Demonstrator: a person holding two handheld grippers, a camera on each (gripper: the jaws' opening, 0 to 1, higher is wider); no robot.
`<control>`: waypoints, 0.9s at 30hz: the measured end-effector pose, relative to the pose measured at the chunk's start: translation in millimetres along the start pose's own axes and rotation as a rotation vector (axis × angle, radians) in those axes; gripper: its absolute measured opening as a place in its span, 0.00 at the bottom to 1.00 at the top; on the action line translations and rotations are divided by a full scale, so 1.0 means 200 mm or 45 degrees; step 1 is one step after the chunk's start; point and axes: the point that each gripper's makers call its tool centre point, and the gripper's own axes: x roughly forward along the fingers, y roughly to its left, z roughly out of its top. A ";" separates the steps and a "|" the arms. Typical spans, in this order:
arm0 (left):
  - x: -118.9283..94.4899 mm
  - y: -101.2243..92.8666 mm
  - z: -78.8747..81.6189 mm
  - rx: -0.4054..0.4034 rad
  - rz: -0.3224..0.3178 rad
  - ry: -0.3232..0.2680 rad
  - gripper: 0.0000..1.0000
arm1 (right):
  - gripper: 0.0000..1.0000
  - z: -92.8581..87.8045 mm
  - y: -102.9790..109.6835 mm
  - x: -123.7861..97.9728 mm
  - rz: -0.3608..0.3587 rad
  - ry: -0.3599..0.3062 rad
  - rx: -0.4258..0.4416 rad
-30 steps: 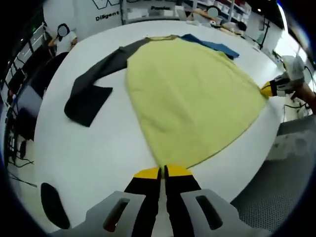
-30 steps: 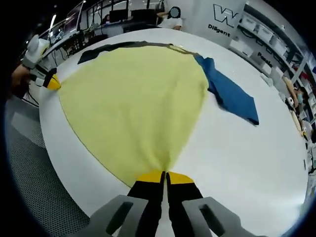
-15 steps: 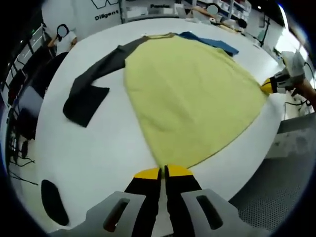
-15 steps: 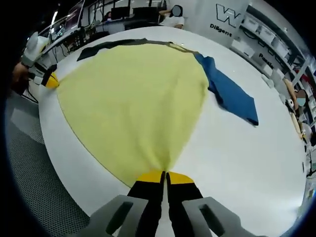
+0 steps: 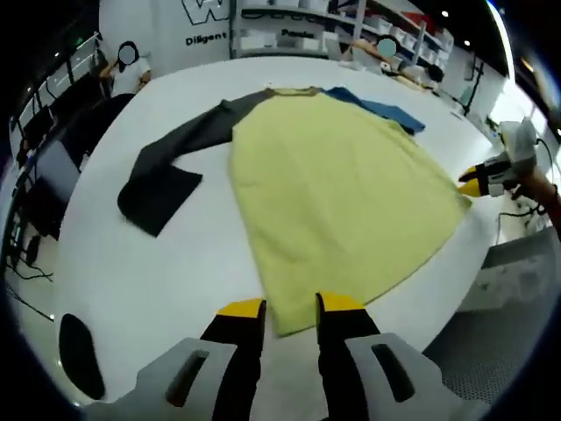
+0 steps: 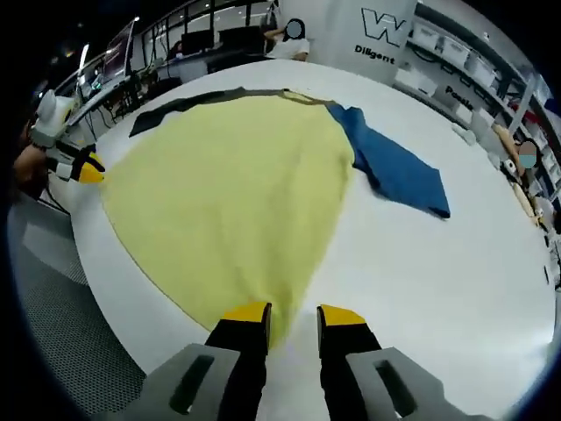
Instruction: Fold the garment on the visible template until the final outline fits inside the template.
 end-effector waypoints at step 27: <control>-0.13 0.05 0.30 -0.004 0.097 -0.426 0.99 | 0.80 0.47 -0.48 -0.05 -0.020 -0.315 0.246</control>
